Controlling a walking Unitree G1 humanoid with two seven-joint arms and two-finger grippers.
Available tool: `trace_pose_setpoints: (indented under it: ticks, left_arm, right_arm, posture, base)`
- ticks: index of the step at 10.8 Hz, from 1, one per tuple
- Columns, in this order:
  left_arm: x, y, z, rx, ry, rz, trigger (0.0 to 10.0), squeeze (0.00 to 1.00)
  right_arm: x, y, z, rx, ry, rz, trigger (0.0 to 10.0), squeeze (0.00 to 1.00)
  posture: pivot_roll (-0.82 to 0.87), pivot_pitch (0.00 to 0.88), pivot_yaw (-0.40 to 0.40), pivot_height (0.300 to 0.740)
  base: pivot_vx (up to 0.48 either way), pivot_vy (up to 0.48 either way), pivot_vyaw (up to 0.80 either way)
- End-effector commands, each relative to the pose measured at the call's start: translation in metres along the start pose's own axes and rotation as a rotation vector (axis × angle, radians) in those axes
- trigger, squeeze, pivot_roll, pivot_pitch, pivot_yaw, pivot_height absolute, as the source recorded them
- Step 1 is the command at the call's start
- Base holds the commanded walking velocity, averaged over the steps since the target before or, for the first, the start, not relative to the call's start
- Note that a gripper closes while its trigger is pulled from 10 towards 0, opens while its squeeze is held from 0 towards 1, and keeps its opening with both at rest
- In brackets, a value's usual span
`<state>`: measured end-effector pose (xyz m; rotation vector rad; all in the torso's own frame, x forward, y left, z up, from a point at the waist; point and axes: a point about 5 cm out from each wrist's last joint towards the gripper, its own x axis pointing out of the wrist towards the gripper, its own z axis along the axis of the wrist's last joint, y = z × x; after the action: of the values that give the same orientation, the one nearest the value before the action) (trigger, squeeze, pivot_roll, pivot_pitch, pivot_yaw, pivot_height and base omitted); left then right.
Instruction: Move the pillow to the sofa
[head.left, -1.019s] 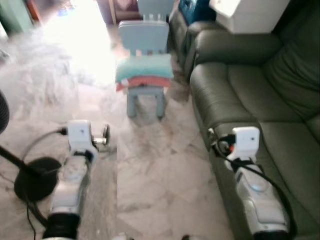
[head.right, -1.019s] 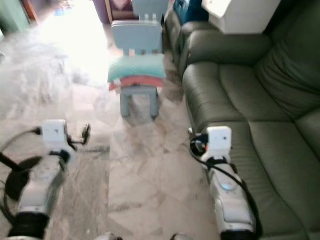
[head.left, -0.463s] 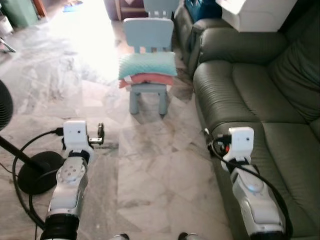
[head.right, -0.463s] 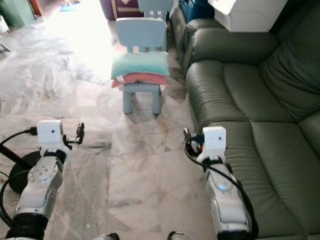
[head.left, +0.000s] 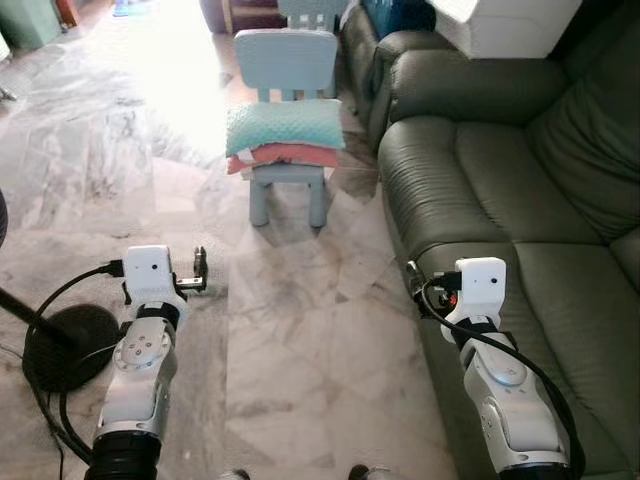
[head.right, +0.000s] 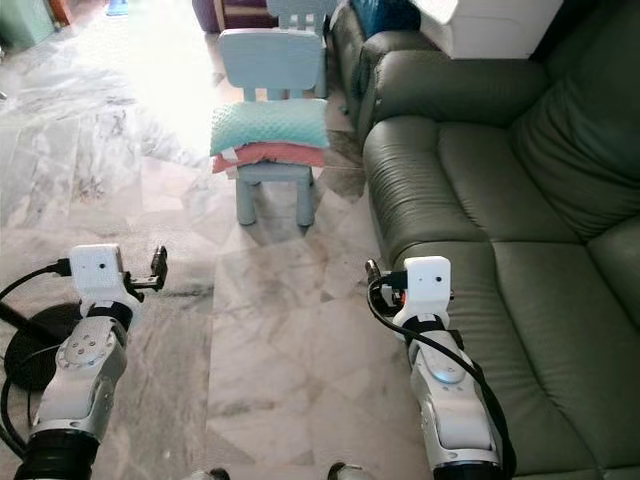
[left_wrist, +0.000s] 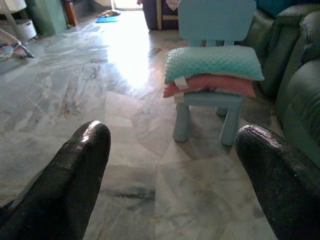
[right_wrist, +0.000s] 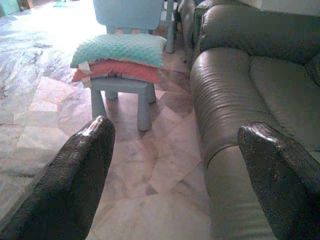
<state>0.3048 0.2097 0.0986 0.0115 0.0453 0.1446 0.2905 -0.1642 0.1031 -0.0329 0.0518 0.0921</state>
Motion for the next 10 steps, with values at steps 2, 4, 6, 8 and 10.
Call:
trace_pose_setpoints:
  ticks: [2, 4, 6, 8, 10]
  left_arm:
    - [-0.003, 0.005, -0.0012, -0.015, 0.007, 0.014, 10.0, 0.0]
    - [-0.0032, 0.004, -0.0017, -0.014, 0.007, 0.009, 10.0, 0.0]
    - [-0.0039, 0.0038, -0.0022, -0.015, 0.007, 0.005, 10.0, 0.0]
    - [-0.005, 0.0043, -0.0042, -0.013, 0.012, 0.005, 10.0, 0.0]
    - [-0.0053, 0.0035, -0.0045, -0.017, 0.012, 0.005, 10.0, 0.0]
  right_arm:
    - [-0.0005, 0.0028, 0.0024, -0.013, -0.006, 0.015, 10.0, 0.0]
    - [-0.0007, 0.0025, 0.0018, -0.016, -0.004, 0.02, 10.0, 0.0]
    - [0.0002, 0.0039, 0.0015, -0.02, -0.004, 0.029, 10.0, 0.0]
    - [0.0001, 0.0063, 0.0007, -0.025, -0.003, 0.042, 10.0, 0.0]
    - [0.002, 0.0072, 0.0005, -0.026, -0.003, 0.047, 10.0, 0.0]
  posture:
    - [-0.11, 0.125, -0.029, 0.74]
    - [-0.11, 0.12, -0.032, 0.74]
    - [-0.11, 0.112, -0.034, 0.74]
    - [-0.11, 0.103, -0.038, 0.74]
    - [-0.1, 0.095, -0.038, 0.74]
  base:
    - [0.469, 0.0, 0.0]
    - [0.469, 0.0, 0.0]
    - [0.469, 0.0, 0.0]
    - [0.469, 0.0, 0.0]
    - [0.469, 0.0, 0.0]
